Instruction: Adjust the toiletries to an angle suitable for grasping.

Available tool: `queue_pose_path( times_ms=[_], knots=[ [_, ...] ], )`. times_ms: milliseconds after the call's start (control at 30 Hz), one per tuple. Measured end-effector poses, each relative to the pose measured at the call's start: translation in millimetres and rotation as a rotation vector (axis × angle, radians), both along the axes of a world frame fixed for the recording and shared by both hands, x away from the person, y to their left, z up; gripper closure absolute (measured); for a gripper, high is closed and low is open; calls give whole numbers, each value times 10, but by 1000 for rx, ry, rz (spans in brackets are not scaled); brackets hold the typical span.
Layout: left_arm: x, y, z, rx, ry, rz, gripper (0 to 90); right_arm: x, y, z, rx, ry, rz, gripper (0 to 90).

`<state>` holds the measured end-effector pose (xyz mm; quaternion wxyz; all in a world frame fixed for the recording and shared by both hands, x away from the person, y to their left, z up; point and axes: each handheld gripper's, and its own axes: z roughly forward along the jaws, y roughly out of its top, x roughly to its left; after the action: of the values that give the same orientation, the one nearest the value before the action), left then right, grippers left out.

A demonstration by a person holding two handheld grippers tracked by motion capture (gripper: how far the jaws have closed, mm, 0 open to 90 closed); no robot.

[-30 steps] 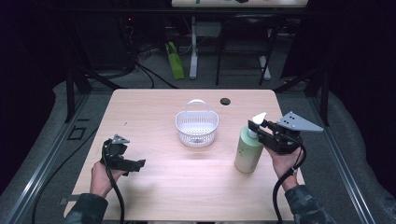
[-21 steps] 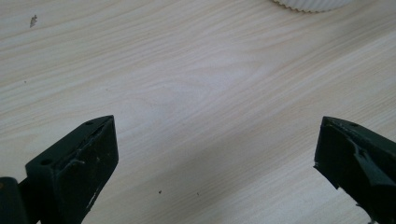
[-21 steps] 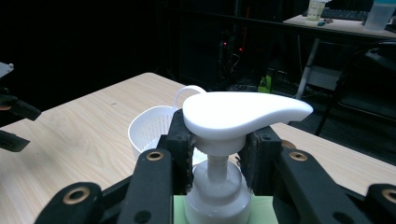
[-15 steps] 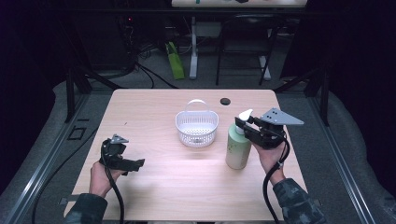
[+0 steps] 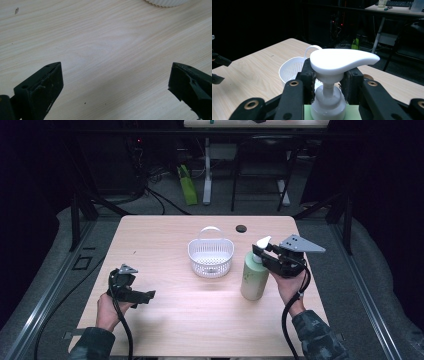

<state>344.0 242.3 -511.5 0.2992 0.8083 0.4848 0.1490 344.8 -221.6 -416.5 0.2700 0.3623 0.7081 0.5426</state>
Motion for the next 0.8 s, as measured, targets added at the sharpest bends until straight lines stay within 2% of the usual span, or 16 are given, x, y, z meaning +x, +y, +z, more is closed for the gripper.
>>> queue_pose_path(
  times_ms=[367,633,800],
  knots=[
    [10,-1,-2,-7,3,0,0,19,-55,-1,-2,13,18,607],
    [1,8,8,-8,2,2,0,22,-101,7,-8,41,24,379],
    [10,-19,3,-1,3,-7,0,-1,-135,-9,-16,48,21,397]
  ],
)
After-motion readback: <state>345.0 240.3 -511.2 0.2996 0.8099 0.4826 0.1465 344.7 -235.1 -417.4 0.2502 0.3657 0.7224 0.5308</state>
